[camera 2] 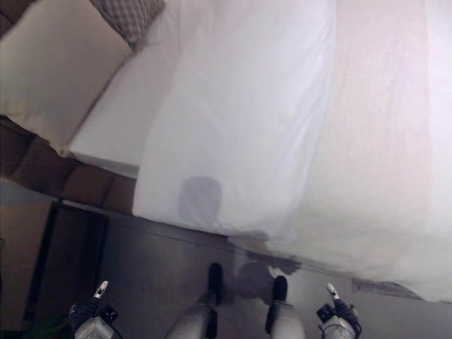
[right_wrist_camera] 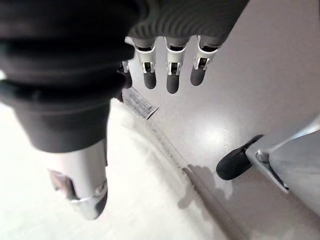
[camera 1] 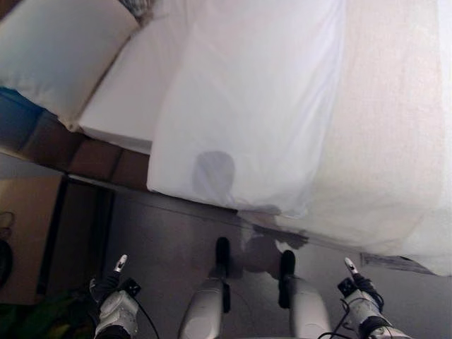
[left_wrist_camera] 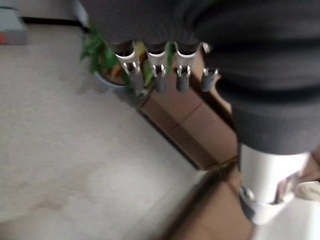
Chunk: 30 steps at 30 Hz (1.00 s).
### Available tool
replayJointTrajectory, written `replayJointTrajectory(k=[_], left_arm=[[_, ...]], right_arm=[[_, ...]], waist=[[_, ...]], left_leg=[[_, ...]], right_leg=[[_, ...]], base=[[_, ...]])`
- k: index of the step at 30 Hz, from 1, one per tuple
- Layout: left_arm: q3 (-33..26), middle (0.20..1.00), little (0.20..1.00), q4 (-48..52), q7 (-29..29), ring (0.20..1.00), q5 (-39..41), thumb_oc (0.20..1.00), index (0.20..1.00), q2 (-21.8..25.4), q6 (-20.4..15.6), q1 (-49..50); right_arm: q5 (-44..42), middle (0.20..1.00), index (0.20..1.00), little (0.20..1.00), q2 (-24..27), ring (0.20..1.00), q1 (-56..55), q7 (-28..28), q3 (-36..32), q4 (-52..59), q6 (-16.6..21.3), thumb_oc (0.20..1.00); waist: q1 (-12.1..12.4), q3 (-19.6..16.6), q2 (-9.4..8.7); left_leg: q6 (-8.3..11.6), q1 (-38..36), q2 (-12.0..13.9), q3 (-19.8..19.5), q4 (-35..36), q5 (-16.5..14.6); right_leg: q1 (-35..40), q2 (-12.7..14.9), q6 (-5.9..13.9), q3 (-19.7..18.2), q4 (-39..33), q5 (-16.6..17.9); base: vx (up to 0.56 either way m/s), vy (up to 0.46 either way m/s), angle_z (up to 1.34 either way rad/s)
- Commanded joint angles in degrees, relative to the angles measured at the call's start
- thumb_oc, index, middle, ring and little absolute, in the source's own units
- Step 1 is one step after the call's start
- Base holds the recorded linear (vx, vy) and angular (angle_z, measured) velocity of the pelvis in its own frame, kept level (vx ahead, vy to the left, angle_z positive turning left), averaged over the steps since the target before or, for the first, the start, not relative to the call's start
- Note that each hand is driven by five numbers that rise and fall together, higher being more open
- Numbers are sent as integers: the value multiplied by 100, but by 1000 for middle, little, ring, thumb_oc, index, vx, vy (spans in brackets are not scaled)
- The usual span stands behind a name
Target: Make the bed
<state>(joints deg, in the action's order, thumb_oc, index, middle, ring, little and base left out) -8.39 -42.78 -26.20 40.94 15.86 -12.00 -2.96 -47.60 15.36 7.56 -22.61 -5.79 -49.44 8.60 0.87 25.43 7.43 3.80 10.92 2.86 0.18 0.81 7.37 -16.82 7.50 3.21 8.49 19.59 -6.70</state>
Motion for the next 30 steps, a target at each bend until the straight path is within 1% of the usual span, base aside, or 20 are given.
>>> replayJointTrajectory(k=[1,3,6,7,9,12,13,14,15,18,19,20,21,22,23,25,26,27,28,30], left_arm=[[410,1000,1000,548,604,1000,-528,1000,1000,342,-474,-539],[458,1000,1000,750,770,1000,-533,1000,1000,386,-469,-543],[701,1000,1000,1450,1243,1000,-373,1000,1000,662,-564,-927],[864,1000,1000,1776,1573,1000,62,1000,1000,763,-558,-1181],[924,1000,1000,1878,1691,1000,140,1000,1000,842,-543,-1277],[1460,1000,1000,1994,2250,1000,853,1000,1000,1210,-488,-2198],[1475,1000,1000,2013,2284,1000,849,1000,1000,1236,-465,-2287],[1689,1000,1000,1919,2448,1000,1171,1000,1000,1271,-431,-2756],[1689,1000,1000,1912,2453,1000,1175,1000,1000,1274,-433,-2765],[2093,1000,1000,1888,2670,1000,1852,1000,1000,1314,-389,-3568],[2190,1000,1000,1861,2739,1000,2028,1000,1000,1290,-343,-3749],[2403,1000,1000,1876,2882,1000,2444,1000,1000,1139,-274,-4134],[2404,1000,1000,1872,2885,1000,2447,1000,1000,1142,-274,-4141],[2576,1000,1000,1788,2949,1000,2681,1000,1000,1071,-226,-4525],[2576,1000,1000,1781,2953,1000,2685,1000,1000,1075,-226,-4538],[2747,1000,1000,1630,2977,1000,2934,1000,1000,1011,-189,-5069],[2749,1000,1000,1621,2980,1000,2938,1000,1000,1016,-189,-5084],[2787,1000,1000,1379,2966,1000,3095,1000,1000,959,-181,-5428],[2791,1000,1000,1366,2972,1000,3100,1000,1000,964,-182,-5446],[2777,1000,1000,901,2809,1000,3173,1000,1000,923,-215,-5864]], right_arm=[[789,1000,1000,1000,642,1000,342,319,185,964,481,1000],[897,1000,1000,1000,751,1000,325,409,173,1140,528,1000],[1150,1000,1000,1000,1089,1000,736,933,608,1922,580,1000],[1154,1000,1000,1000,1196,1000,1157,1153,915,2059,547,1000],[1146,1000,1000,1000,1229,1000,1307,1181,1062,2185,575,1000],[994,1000,1000,1000,1326,1000,2316,1659,1918,2596,525,1000],[938,1000,1000,1000,1346,1000,2345,1639,1925,2657,524,1000],[691,1000,1000,1000,1220,1000,2738,1790,2127,2758,568,1000],[688,1000,1000,1000,1220,1000,2746,1792,2126,2753,569,1000],[49,1000,1000,1000,1076,1000,3519,1980,2560,2803,651,1000],[-221,1000,1000,1000,954,1000,3675,2077,2637,2799,667,1000],[-1018,1000,1000,1000,572,1000,4024,2385,2839,2761,686,1000],[-1024,1000,1000,1000,572,1000,4032,2392,2837,2753,687,1000],[-1567,1000,1000,1000,330,1000,4389,2561,3046,2606,659,1000],[-1574,1000,1000,1000,330,1000,4405,2570,3044,2593,661,1000],[-2066,1000,1000,1000,31,1000,4930,2706,3254,2386,632,1000],[-2073,1000,1000,1000,31,1000,4947,2715,3250,2373,632,1000],[-2288,1000,1000,1000,-141,1000,5282,2660,3274,2155,697,1000],[-2294,1000,1000,1000,-142,1000,5300,2667,3268,2141,698,1000],[-2508,1000,1000,1000,-253,1000,5690,2387,3217,1566,750,1000]], waist=[[-90,-130,-49],[-96,-133,-53],[-60,-171,-94],[-12,-214,-109],[22,-225,-117],[0,-161,-193],[-1,-143,-211],[-14,-90,-279],[-12,-82,-282],[-18,40,-413],[-8,82,-459],[1,175,-546],[5,177,-549],[36,247,-636],[40,254,-638],[118,360,-754],[121,363,-757],[180,435,-842],[183,435,-845],[260,436,-944]], left_leg=[[51,82,-424,-25,-720,-412],[63,113,-459,-9,-891,-463],[51,263,-600,-141,-920,-478],[8,491,-659,-228,-804,-388],[-5,655,-649,-217,-793,-316],[-104,763,-545,-79,-781,-293],[-111,789,-541,-46,-770,-272],[-140,804,-536,61,-713,-283],[-141,801,-536,64,-713,-283],[-191,956,-546,155,-707,-320],[-199,1006,-552,171,-731,-336],[-215,1140,-561,209,-797,-382],[-215,1145,-560,212,-802,-385],[-217,1273,-573,262,-883,-434],[-217,1278,-571,266,-892,-438],[-203,1515,-574,285,-1006,-486],[-203,1526,-572,287,-1014,-488],[-196,1675,-551,290,-1073,-512],[-196,1689,-550,290,-1080,-514],[-176,1943,-534,247,-1121,-529]], right_leg=[[526,-284,-18,67,-779,115],[561,-268,-29,89,-797,124],[520,-291,-19,21,-810,162],[403,-387,3,-115,-760,199],[321,-447,8,-169,-708,238],[-25,-512,37,-349,-550,264],[-72,-507,36,-351,-554,294],[-171,-510,49,-389,-574,329],[-170,-510,49,-392,-571,328],[-278,-474,101,-468,-734,469],[-311,-479,111,-507,-778,509],[-396,-471,157,-571,-866,609],[-400,-473,157,-574,-867,611],[-421,-445,200,-595,-1005,698],[-422,-447,200,-598,-1009,701],[-558,-439,250,-617,-1116,811],[-566,-440,250,-619,-1116,813],[-639,-421,265,-591,-1175,869],[-648,-422,265,-591,-1176,871],[-793,-408,290,-528,-1277,942]], base=[[24,-172,-11],[14,-80,-11],[10,-24,-3],[0,0,0],[19,6,-10],[-5,86,-62],[15,190,-39],[27,123,-18],[41,149,-20],[30,131,-12],[40,162,-12],[33,119,-11],[54,145,-8],[29,65,-8],[48,95,-7],[38,68,-1],[47,49,4],[0,0,0],[49,9,0],[68,-1,5]])
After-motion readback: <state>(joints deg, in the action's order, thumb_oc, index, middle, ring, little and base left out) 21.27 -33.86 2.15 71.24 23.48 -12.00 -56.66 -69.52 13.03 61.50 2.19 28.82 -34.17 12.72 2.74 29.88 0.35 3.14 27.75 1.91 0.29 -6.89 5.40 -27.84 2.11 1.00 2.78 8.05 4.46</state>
